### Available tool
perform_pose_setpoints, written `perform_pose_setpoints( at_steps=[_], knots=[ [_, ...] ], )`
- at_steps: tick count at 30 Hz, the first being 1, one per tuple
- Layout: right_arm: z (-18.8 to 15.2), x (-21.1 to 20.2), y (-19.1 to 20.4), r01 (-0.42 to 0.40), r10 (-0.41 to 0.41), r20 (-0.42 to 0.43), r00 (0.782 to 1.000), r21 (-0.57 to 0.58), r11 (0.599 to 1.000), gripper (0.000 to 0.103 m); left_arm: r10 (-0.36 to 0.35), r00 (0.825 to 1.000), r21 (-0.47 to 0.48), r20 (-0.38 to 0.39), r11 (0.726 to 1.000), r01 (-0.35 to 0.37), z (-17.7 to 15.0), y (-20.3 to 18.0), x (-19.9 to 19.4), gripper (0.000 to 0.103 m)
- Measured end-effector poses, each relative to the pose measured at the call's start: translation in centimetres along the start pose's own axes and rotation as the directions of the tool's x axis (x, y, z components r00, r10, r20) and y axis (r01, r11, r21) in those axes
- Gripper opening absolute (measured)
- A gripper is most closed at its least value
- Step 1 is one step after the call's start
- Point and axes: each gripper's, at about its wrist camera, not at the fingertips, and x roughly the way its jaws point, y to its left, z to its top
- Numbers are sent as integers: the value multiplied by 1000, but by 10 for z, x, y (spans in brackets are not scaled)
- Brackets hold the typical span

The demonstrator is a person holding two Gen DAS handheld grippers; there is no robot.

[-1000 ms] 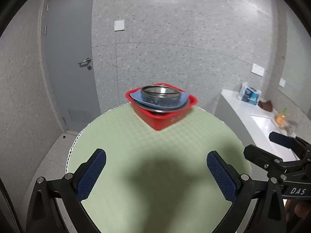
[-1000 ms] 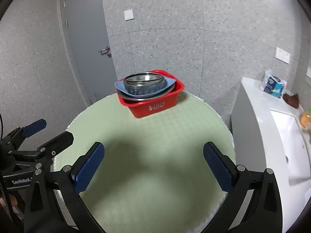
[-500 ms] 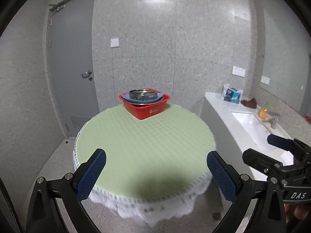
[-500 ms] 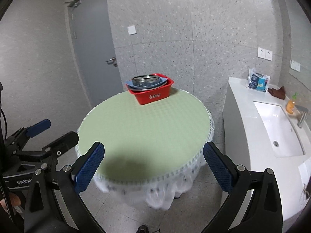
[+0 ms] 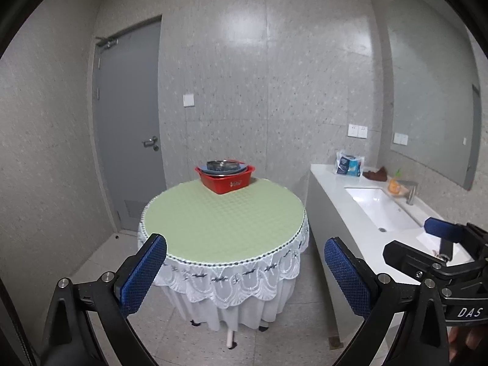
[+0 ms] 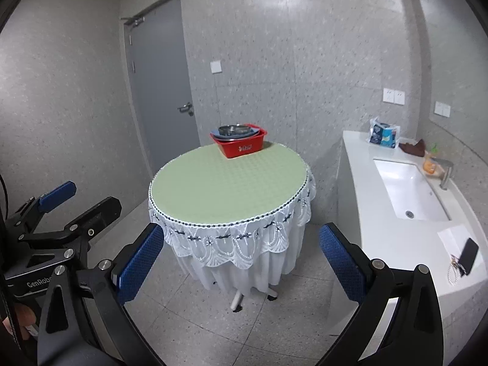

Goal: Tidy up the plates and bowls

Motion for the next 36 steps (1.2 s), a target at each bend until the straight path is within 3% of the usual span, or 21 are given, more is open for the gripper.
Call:
perform_pose_setpoints(
  at_steps=[10, 19, 27, 36],
  knots=[
    [-45, -76, 54, 63, -60, 108, 992, -20, 998, 103, 8, 999, 27, 51, 1000, -9, -53, 26, -91, 102],
    [-98, -116, 101, 94, -93, 109, 990, -6, 996, 103, -19, 1000, 0, 11, 1000, 19, -90, 63, -155, 102],
    [-118, -135, 116, 125, -124, 115, 986, -5, 992, 103, -31, 1000, -13, 6, 999, 31, -93, 75, -175, 102],
    [-114, -136, 119, 136, -134, 125, 983, -10, 991, 103, -30, 999, -7, 26, 1000, 31, -86, 82, -170, 102]
  ],
)
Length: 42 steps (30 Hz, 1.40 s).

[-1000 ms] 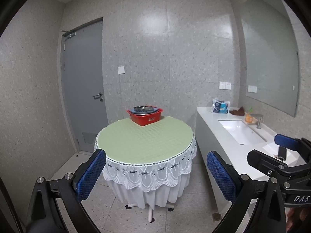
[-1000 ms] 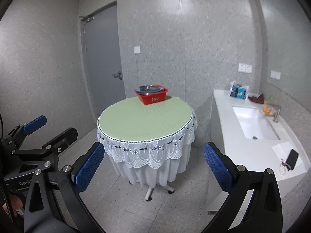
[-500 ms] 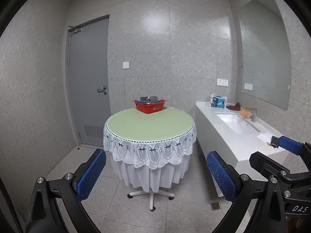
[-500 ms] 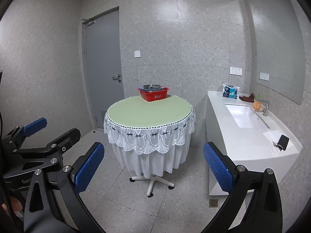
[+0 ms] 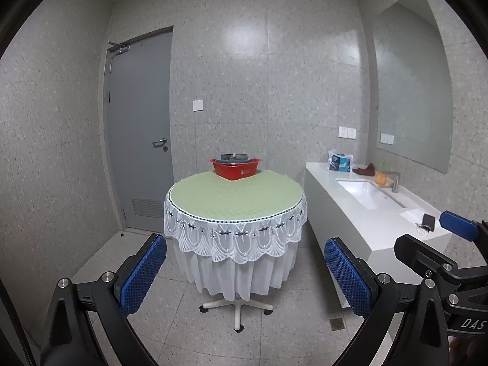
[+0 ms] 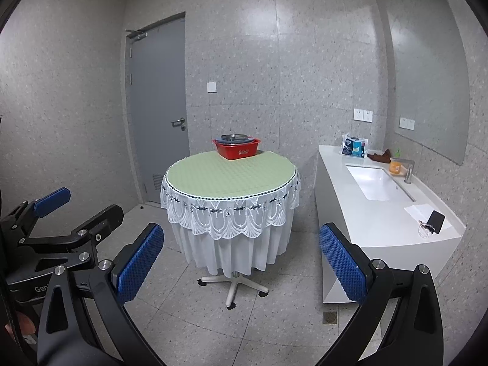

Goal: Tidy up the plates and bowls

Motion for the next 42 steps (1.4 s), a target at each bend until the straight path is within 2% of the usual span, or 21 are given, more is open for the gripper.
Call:
perform_pose_setpoints(
  at_steps=[17, 42],
  knots=[
    [2, 9, 3, -10, 10, -14, 1000, -3, 1000, 103, 10, 1000, 11, 10, 1000, -10, 3, 4, 23, 102],
    [0, 14, 1, -19, 19, -18, 1000, 2, 1000, 103, 16, 999, 23, 40, 1000, -17, -13, 1, 52, 102]
  ],
)
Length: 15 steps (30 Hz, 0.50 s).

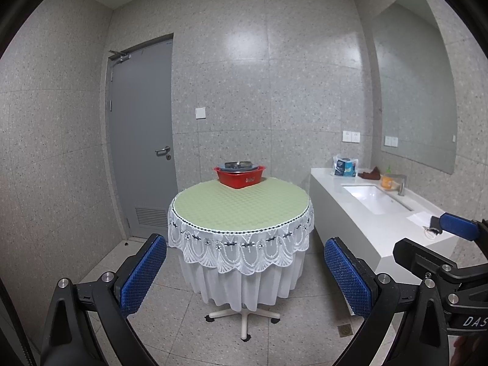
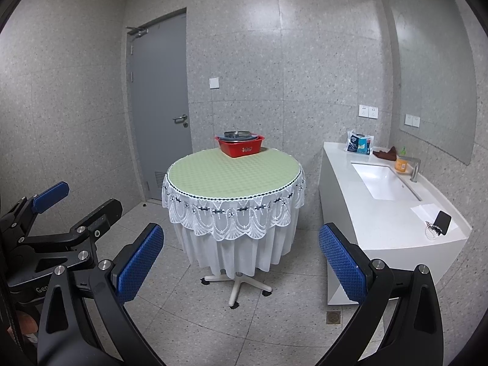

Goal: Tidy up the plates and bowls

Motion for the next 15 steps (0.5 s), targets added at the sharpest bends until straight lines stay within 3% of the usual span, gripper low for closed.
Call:
perform_pose_setpoints(
  at_steps=[15],
  knots=[
    [0, 0, 2, -5, 5, -4, 1000, -2, 1000, 103, 4, 1000, -2, 9, 1000, -4, -5, 1, 3, 102]
  ],
)
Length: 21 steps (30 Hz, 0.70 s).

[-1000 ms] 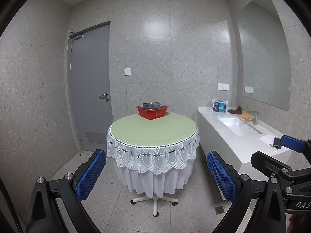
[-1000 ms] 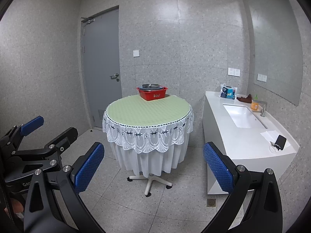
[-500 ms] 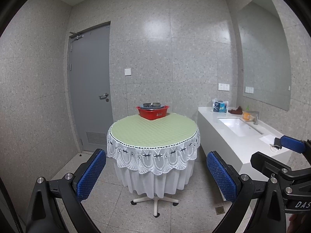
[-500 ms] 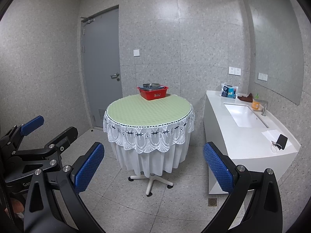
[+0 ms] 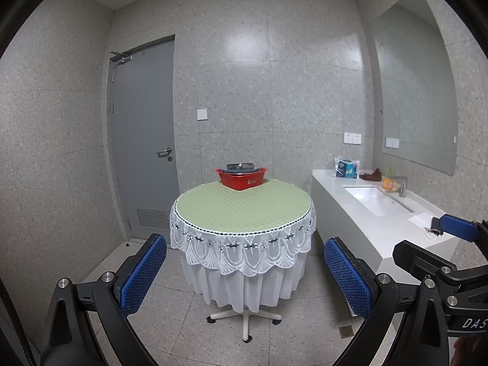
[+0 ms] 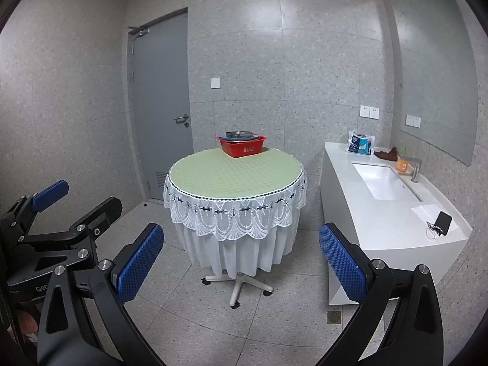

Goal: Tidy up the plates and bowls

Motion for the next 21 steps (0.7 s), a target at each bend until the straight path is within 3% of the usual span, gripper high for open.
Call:
perform_pose_setpoints(
  at_steps=[21],
  knots=[
    [-2, 0, 2, -2, 2, -7, 1000, 7, 1000, 103, 10, 1000, 10, 0, 1000, -10, -1, -6, -2, 102]
  ],
)
